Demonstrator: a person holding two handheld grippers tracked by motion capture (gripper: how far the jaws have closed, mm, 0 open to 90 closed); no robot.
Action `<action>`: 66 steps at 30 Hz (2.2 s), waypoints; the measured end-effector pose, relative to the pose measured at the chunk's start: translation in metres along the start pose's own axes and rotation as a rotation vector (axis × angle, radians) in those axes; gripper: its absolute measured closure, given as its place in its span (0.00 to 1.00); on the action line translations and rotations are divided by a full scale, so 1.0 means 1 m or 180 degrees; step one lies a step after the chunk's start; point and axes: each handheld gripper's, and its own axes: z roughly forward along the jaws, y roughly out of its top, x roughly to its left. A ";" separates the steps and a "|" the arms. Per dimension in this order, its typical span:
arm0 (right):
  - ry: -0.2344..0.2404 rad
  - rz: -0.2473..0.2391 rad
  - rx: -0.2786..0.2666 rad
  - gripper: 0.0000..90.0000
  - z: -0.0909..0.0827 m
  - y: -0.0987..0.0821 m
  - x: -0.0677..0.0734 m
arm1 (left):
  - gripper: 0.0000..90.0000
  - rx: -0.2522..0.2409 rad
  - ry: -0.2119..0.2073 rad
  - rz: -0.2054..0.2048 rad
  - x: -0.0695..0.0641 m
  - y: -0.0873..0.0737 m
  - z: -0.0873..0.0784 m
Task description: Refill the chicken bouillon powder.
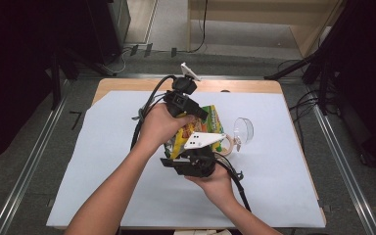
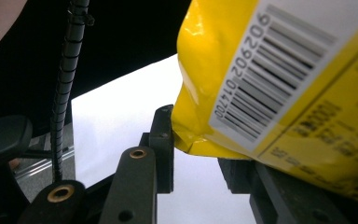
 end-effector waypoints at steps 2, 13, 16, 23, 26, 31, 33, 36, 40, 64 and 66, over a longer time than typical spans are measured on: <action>-0.0001 -0.0006 -0.0003 0.78 0.000 0.000 0.000 | 0.90 0.0002 0.0002 0.0006 0.000 0.000 0.000; -0.0017 -0.0014 -0.0032 0.78 0.002 0.001 -0.002 | 0.90 -0.0026 0.0028 0.0000 0.002 0.002 -0.001; -0.0023 -0.0011 -0.0028 0.78 0.002 0.001 -0.004 | 0.90 -0.0041 0.0020 -0.0007 0.002 0.003 0.001; -0.0052 -0.0007 -0.0025 0.78 0.001 0.003 -0.010 | 0.90 -0.0071 0.0056 -0.0016 0.003 0.009 0.001; -0.0064 -0.0020 -0.0030 0.78 0.001 0.004 -0.012 | 0.90 -0.0069 0.0080 0.0007 0.002 0.010 0.002; -0.0076 -0.0016 -0.0017 0.78 0.001 0.004 -0.013 | 0.90 -0.0070 0.0068 0.0004 0.003 0.011 0.003; -0.0078 -0.0022 -0.0017 0.78 0.001 0.005 -0.014 | 0.90 -0.0081 0.0062 -0.0008 0.003 0.011 0.003; -0.0078 -0.0024 -0.0014 0.78 0.001 0.005 -0.014 | 0.90 -0.0084 0.0061 -0.0010 0.004 0.011 0.003; -0.0086 -0.0033 -0.0009 0.78 0.001 0.005 -0.015 | 0.90 -0.0089 0.0051 -0.0013 0.004 0.012 0.003; -0.0098 -0.0032 0.0005 0.78 -0.001 0.006 -0.015 | 0.90 -0.0066 0.0012 -0.0022 0.004 0.013 0.005; -0.0096 -0.0033 0.0011 0.78 -0.001 0.006 -0.015 | 0.90 -0.0050 0.0001 -0.0031 0.003 0.013 0.006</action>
